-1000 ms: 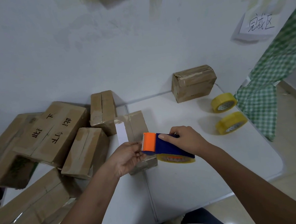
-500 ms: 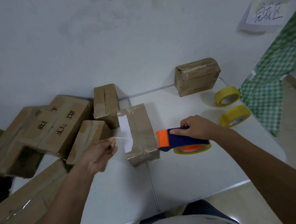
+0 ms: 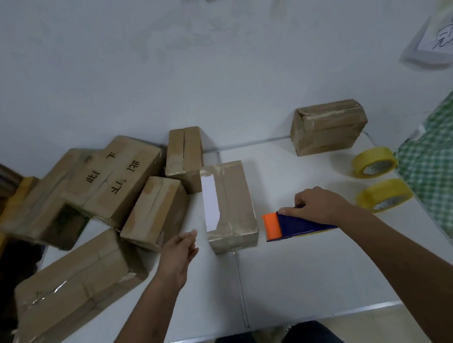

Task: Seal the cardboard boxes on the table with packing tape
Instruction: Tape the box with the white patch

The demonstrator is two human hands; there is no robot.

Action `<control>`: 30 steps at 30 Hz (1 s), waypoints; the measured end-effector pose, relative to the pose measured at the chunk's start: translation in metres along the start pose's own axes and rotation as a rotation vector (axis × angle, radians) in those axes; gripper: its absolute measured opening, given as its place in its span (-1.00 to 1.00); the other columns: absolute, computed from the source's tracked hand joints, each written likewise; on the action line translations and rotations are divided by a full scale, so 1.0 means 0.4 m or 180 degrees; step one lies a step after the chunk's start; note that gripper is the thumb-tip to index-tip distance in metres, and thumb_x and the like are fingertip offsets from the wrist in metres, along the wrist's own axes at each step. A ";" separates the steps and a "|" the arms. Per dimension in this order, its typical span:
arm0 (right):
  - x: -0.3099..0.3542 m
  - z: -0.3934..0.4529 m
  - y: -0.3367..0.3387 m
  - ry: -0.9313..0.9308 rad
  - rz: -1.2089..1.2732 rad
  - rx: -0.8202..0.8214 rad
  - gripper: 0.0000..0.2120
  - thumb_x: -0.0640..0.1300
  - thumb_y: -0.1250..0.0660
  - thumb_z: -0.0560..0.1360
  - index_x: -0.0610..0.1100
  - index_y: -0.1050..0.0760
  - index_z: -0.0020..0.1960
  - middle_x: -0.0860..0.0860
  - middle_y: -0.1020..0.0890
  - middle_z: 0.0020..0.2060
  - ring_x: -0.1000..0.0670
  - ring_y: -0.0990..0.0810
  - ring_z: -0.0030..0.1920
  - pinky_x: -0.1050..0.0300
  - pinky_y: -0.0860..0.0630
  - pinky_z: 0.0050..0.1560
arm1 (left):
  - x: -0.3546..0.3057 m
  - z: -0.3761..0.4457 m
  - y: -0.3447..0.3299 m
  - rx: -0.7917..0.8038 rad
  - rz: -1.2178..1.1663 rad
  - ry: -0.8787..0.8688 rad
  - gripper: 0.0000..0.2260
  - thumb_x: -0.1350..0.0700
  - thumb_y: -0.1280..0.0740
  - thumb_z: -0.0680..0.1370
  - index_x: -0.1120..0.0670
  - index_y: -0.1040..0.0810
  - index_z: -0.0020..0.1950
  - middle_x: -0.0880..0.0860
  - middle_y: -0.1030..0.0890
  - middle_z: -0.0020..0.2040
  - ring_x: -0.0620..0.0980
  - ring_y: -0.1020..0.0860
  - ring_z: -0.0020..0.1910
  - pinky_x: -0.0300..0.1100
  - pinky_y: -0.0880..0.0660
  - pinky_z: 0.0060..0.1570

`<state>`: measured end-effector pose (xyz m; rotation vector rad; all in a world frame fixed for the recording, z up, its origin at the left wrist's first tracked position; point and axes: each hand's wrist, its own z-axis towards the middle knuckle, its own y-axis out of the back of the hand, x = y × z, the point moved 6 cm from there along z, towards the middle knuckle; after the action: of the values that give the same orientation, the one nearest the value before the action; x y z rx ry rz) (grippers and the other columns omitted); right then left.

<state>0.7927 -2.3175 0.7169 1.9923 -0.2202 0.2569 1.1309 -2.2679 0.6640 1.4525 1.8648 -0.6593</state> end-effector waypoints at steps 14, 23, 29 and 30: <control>0.023 0.033 -0.009 0.0044 -0.0213 0.0017 -0.43 0.46 -0.15 0.45 -0.05 -0.51 -0.21 0.02 -0.57 -0.26 0.04 -0.56 -0.21 0.20 -0.38 -0.24 | 0.040 0.006 0.002 -0.0364 0.0274 0.0071 -0.78 0.05 -0.46 0.54 0.17 -0.53 -0.03 0.11 -0.47 -0.12 0.02 -0.48 -0.11 -0.09 -0.54 0.09; 0.013 0.072 -0.043 -0.0069 -0.0280 0.0141 -0.37 0.47 -0.15 0.43 -0.11 -0.54 -0.22 -0.03 -0.60 -0.27 -0.01 -0.59 -0.21 0.13 -0.47 -0.16 | 0.041 0.012 -0.035 -0.0311 0.0977 0.0006 -0.53 -0.08 -0.51 0.46 0.12 -0.41 0.19 0.03 -0.47 0.01 0.08 -0.48 0.09 -0.09 -0.38 0.05; 0.010 0.091 -0.057 -0.0082 -0.0246 0.0240 -0.37 0.46 -0.15 0.43 -0.11 -0.58 -0.14 -0.04 -0.62 -0.22 -0.01 -0.61 -0.17 0.13 -0.49 -0.12 | 0.057 0.039 -0.020 -0.0174 0.0833 0.0158 -0.49 -0.09 -0.54 0.42 0.15 -0.46 0.20 0.05 -0.50 0.06 0.06 -0.46 0.08 -0.07 -0.39 0.10; 0.009 0.092 -0.059 -0.0083 -0.0242 0.0259 -0.38 0.46 -0.15 0.43 -0.10 -0.58 -0.13 -0.03 -0.62 -0.22 -0.01 -0.61 -0.17 0.13 -0.49 -0.11 | 0.059 0.044 -0.018 -0.0144 0.0821 0.0167 -0.49 -0.10 -0.55 0.41 0.15 -0.47 0.19 0.06 -0.50 0.06 0.06 -0.46 0.08 -0.07 -0.40 0.11</control>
<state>0.8056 -2.3410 0.6822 2.0808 -0.1525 0.1940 1.1239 -2.2678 0.6346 1.6580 1.6804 -0.4552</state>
